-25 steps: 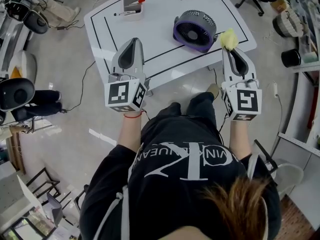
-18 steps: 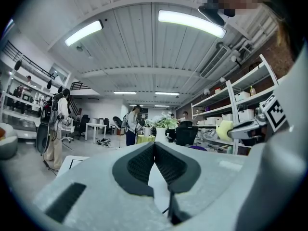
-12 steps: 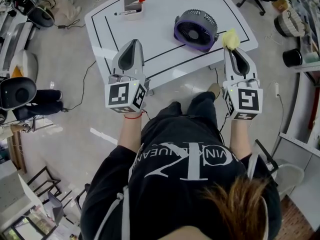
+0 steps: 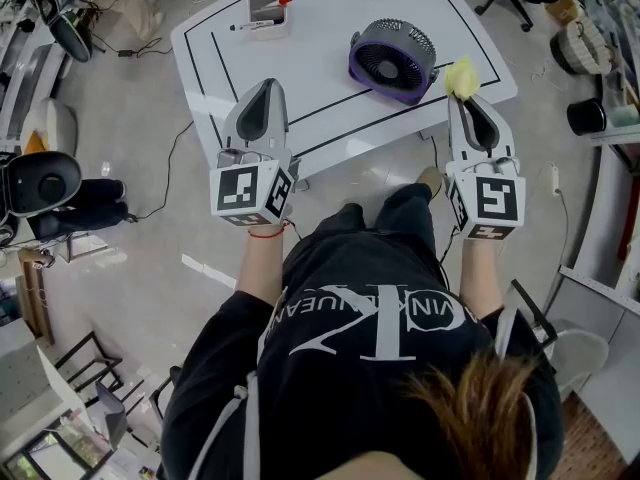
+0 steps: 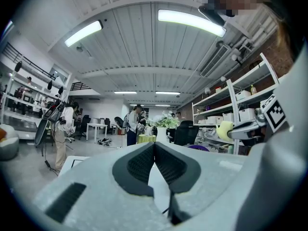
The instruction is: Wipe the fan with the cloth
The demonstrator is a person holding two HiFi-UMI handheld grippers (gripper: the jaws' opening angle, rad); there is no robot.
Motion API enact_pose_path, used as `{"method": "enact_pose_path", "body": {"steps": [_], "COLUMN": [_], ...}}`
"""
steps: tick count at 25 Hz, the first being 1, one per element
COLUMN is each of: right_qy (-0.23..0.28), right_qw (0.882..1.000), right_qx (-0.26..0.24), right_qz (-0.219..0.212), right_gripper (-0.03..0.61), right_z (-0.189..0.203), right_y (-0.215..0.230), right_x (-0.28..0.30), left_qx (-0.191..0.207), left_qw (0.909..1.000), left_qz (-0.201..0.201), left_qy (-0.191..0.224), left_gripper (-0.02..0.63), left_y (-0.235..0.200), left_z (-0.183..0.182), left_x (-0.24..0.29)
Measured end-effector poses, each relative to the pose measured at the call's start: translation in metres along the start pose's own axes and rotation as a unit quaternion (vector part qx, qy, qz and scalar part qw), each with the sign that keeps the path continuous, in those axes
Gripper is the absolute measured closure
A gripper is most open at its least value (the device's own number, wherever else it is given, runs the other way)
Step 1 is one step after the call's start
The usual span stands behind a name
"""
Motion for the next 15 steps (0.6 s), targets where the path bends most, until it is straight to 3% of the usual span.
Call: {"method": "enact_pose_path", "body": {"steps": [15], "right_qy": [-0.003], "right_qw": [1.0], "right_qx": [0.004], "right_qz": [-0.005], "right_gripper": [0.54], "right_z": [0.0024], "right_y": [0.0033], "right_x": [0.0018], "left_qx": [0.002], "left_qw": [1.0], "left_qz": [-0.002], "left_qy": [-0.005], "left_gripper": [0.603], "left_y": [0.0041], "left_z": [-0.0007], "left_x": [0.0027]}}
Point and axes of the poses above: the fingertips, and each gripper's own axes: x forward along the fingers, y to its right, z out of its underside, the point moved 1 cm from there along -x, backward along the fingers, and after that the axes turned 3 degrees about z, right-handed, at the moved point
